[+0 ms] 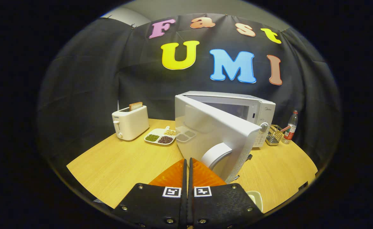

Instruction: Open the microwave, put the food inside, and close the microwave door.

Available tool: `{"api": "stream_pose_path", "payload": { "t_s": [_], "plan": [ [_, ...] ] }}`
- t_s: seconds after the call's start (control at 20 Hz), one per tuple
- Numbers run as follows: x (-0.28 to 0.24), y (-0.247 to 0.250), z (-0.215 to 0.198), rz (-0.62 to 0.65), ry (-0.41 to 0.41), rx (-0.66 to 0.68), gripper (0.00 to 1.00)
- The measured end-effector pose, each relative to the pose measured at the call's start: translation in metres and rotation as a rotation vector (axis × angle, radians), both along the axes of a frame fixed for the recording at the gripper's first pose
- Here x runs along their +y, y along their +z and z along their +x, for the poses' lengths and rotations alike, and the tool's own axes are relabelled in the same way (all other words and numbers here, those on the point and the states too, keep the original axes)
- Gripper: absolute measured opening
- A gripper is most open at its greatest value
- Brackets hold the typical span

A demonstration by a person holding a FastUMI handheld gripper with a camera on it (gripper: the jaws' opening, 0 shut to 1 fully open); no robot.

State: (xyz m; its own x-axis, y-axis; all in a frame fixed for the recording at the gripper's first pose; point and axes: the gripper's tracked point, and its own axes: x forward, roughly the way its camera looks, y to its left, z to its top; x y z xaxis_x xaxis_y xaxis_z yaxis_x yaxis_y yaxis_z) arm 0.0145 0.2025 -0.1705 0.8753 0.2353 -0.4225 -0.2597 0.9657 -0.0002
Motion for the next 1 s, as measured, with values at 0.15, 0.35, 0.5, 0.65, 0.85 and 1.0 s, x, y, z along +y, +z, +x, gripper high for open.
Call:
{"api": "stream_pose_path", "payload": {
  "t_s": [0.15, 0.35, 0.5, 0.65, 0.85, 1.0],
  "plan": [
    [-0.017, -0.002, 0.014, -0.010, -0.041, -0.002, 0.01],
    [-0.036, -0.003, 0.034, -0.017, -0.084, -0.001, 0.01],
    [-0.050, -0.003, 0.049, -0.027, -0.119, 0.000, 0.01],
    [-0.065, -0.004, 0.064, -0.030, -0.159, 0.003, 0.01],
    [-0.081, -0.007, 0.083, -0.021, -0.201, 0.011, 0.01],
    [-0.090, -0.009, 0.099, -0.015, -0.229, 0.018, 0.01]
  ]
}}
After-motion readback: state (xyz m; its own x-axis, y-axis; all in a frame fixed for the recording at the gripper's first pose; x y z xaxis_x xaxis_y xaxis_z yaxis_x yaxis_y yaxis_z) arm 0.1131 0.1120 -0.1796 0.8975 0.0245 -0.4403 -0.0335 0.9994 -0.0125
